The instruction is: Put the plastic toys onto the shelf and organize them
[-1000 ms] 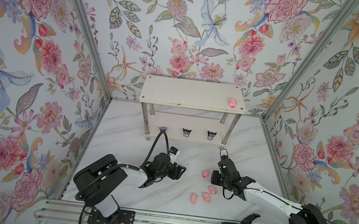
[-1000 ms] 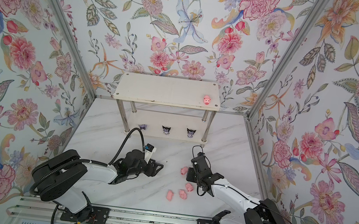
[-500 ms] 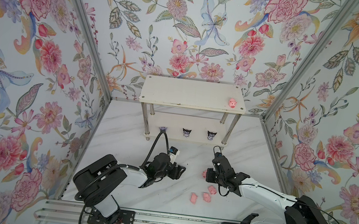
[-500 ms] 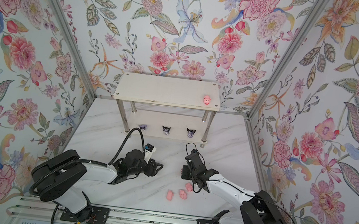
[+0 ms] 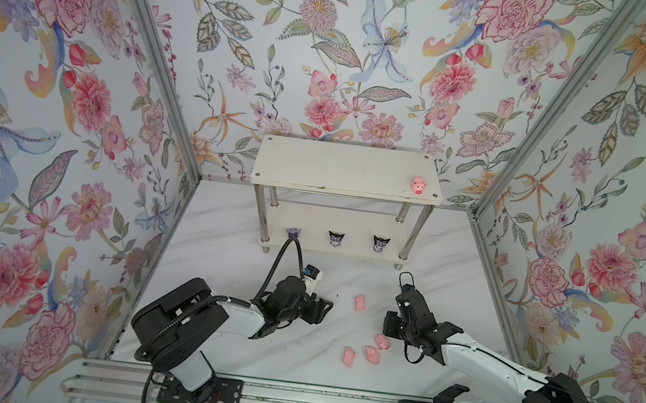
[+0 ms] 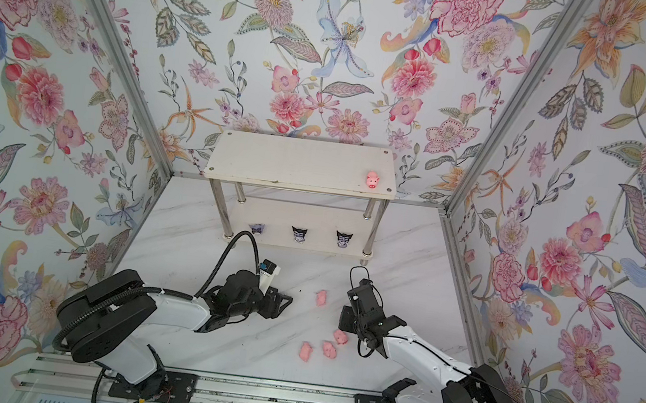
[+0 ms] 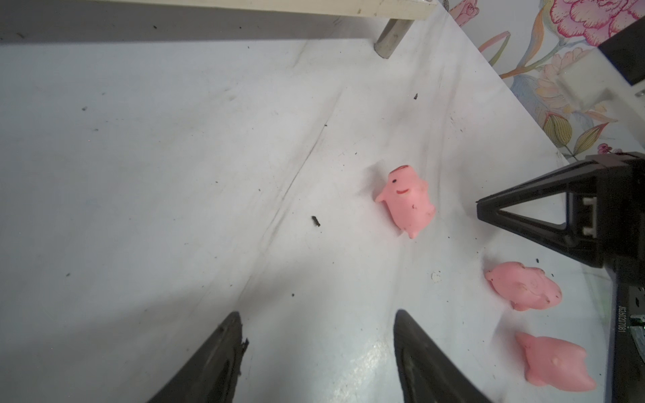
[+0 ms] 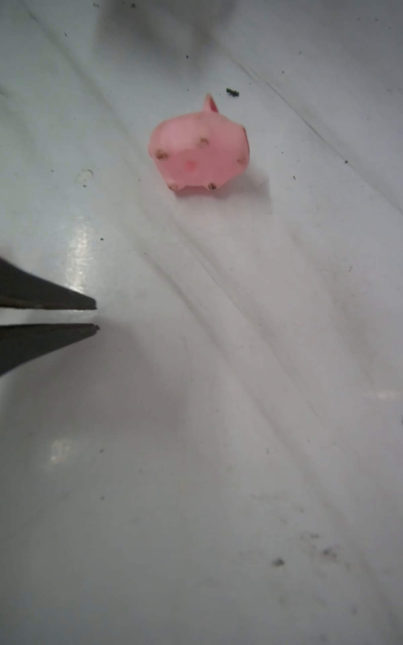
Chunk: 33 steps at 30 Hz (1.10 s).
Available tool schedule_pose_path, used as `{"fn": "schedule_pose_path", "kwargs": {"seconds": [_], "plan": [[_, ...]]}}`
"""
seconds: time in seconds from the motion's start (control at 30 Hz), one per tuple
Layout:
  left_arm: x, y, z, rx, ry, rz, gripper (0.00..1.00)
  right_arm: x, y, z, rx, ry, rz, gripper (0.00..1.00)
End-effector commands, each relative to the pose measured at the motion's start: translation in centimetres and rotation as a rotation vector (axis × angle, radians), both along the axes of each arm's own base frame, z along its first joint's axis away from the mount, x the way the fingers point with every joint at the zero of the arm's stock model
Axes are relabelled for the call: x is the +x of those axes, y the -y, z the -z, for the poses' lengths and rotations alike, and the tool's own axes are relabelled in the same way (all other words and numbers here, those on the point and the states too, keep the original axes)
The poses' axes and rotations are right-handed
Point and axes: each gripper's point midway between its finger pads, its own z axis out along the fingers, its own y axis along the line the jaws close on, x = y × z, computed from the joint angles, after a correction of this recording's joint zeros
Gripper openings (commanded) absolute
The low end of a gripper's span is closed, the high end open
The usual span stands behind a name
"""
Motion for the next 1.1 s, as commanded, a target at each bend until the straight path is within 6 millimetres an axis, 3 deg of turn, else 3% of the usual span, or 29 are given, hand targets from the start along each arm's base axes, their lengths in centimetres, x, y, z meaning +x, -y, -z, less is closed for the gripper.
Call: {"fn": "schedule_pose_path", "kwargs": {"seconds": [0.0, 0.07, 0.17, 0.23, 0.27, 0.37, 0.43, 0.7, 0.9, 1.07], "plan": [[-0.1, 0.3, 0.0, -0.006, 0.006, 0.010, 0.70, -0.1, 0.0, -0.8, -0.020, 0.010, -0.006, 0.16], [-0.2, 0.3, 0.0, -0.007, 0.007, 0.012, 0.70, 0.0, -1.2, -1.3, -0.017, 0.025, -0.048, 0.22], [-0.3, 0.1, 0.3, 0.005, 0.002, 0.010, 0.70, 0.0, -4.1, -2.2, -0.010, 0.075, -0.177, 0.41], [-0.3, 0.1, 0.2, 0.002, 0.003, 0.009, 0.70, 0.6, -5.2, -2.6, -0.010, 0.088, -0.210, 0.43], [-0.4, 0.1, 0.1, 0.000, 0.003, 0.009, 0.70, 1.0, -5.5, -2.7, -0.011, 0.092, -0.214, 0.42], [-0.3, -0.1, -0.2, -0.004, 0.010, 0.002, 0.70, 2.2, -6.7, -3.3, 0.005, 0.114, -0.224, 0.13], [-0.4, -0.3, 0.1, 0.003, 0.006, -0.002, 0.70, 3.1, -7.7, -3.7, 0.021, 0.128, -0.233, 0.01], [-0.6, -1.1, -0.6, 0.018, 0.025, -0.015, 0.70, 5.2, -9.7, -3.0, 0.025, 0.128, -0.247, 0.00], [-0.5, -1.3, -0.8, 0.025, 0.036, -0.020, 0.70, 4.9, -8.3, -1.3, -0.004, 0.083, -0.208, 0.00], [-0.4, -1.1, -0.7, 0.027, 0.033, -0.018, 0.70, 4.0, -6.7, -0.9, -0.006, 0.076, -0.182, 0.00]]}}
